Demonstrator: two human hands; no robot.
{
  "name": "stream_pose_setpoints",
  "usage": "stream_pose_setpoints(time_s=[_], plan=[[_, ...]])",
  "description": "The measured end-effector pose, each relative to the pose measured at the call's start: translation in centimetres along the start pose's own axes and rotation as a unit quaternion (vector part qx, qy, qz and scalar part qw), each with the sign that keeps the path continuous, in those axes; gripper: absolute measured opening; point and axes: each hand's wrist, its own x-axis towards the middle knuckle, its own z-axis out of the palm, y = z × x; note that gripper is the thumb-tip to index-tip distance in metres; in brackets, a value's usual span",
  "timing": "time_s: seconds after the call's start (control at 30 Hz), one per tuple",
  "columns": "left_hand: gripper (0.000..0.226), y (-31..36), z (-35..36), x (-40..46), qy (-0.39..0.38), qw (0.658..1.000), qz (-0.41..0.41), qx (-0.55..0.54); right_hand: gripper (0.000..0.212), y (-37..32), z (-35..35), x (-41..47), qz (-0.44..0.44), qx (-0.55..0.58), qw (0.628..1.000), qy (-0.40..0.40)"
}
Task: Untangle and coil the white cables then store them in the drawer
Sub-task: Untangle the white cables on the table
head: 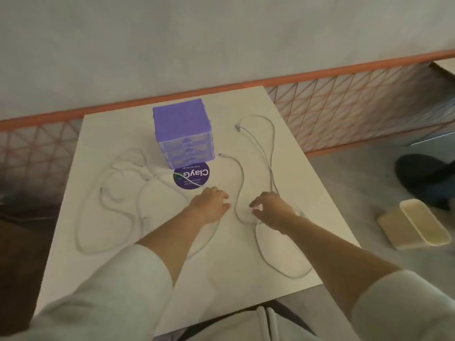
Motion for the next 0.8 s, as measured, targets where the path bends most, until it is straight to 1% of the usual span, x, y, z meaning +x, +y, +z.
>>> stream_pose_setpoints(time_s=[0.03, 0.13, 0.23, 0.33, 0.4, 0.47, 0.53, 0.63, 0.7, 0.73, 0.77, 0.8], plan=[[0.042, 0.4, 0.5, 0.2, -0.019, 1.000, -0.006, 0.004, 0.029, 0.2, 0.2, -0.3, 0.003, -0.014, 1.000, -0.016], [0.042, 1.6, 2.0, 0.5, -0.032, 0.999, -0.024, 0.006, 0.033, 0.9, 1.4, -1.0, 0.003, -0.031, 0.999, -0.041], [0.043, 2.3, 3.3, 0.8, -0.016, 0.998, -0.058, -0.003, 0.033, 1.6, 2.3, -1.5, 0.009, -0.014, 0.999, -0.051], [0.048, 2.9, 3.7, 1.0, -0.002, 0.995, -0.085, 0.045, 0.034, 1.8, 2.9, -1.9, 0.002, -0.009, 0.999, -0.047], [0.046, 3.4, 3.8, 1.2, 0.005, 0.993, -0.093, 0.077, 0.034, 1.9, 3.0, -2.0, -0.001, -0.003, 0.999, -0.050], [0.040, 3.6, 3.9, 1.2, 0.000, 0.992, -0.110, 0.065, 0.034, 1.9, 3.0, -1.9, -0.004, -0.002, 0.999, -0.049], [0.036, 3.6, 4.0, 1.1, -0.008, 0.989, -0.144, 0.001, 0.034, 1.9, 3.0, -1.6, -0.006, -0.002, 0.999, -0.045], [0.025, 3.8, 3.8, 0.7, 0.001, 0.970, -0.179, -0.166, 0.034, 1.8, 3.2, -1.3, -0.008, 0.006, 0.999, -0.035], [0.016, 4.1, 3.6, 0.2, 0.030, 0.942, -0.186, -0.278, 0.033, 1.7, 3.5, -1.3, -0.011, 0.013, 1.000, -0.025], [0.012, 4.1, 3.6, 0.1, 0.046, 0.921, -0.194, -0.334, 0.031, 1.7, 3.6, -1.2, -0.012, 0.017, 1.000, -0.014], [0.016, 3.9, 3.6, 0.0, 0.056, 0.899, -0.204, -0.384, 0.028, 1.7, 3.6, -1.2, -0.014, 0.023, 1.000, 0.002], [0.027, 3.8, 3.7, -0.1, 0.059, 0.879, -0.211, -0.423, 0.024, 1.6, 3.7, -1.2, -0.016, 0.029, 0.999, 0.020]])
